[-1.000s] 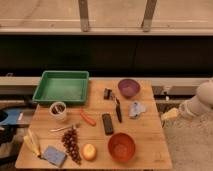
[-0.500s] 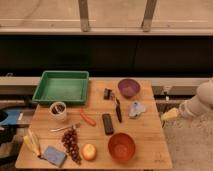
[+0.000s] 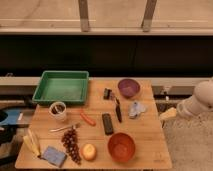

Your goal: Place pepper in red bowl

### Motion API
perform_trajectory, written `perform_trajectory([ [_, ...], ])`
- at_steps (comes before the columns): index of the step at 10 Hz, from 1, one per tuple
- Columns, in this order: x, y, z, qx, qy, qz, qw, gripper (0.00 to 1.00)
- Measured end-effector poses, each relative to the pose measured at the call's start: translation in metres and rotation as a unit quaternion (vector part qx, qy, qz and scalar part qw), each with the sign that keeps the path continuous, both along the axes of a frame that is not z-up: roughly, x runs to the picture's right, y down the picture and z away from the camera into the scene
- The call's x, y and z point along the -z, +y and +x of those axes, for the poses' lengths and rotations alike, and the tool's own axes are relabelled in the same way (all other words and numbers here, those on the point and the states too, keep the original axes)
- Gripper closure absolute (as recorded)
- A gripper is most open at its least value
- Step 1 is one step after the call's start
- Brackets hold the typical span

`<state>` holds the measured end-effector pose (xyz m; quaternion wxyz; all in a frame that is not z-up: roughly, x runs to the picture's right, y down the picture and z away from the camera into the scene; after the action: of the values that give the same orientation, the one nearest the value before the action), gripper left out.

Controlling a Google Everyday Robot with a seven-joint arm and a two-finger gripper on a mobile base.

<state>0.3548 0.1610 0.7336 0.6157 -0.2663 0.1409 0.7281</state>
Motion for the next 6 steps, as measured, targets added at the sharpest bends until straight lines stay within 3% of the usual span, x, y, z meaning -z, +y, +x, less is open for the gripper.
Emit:
perform_trajectory([
  [3,-0.018,-0.021,-0.06,0.03,-0.039,0.003,0.9988,0.2],
  [6,-0.031,-0.04,-0.114,0.066,-0.078,0.003,0.9948,0.2],
])
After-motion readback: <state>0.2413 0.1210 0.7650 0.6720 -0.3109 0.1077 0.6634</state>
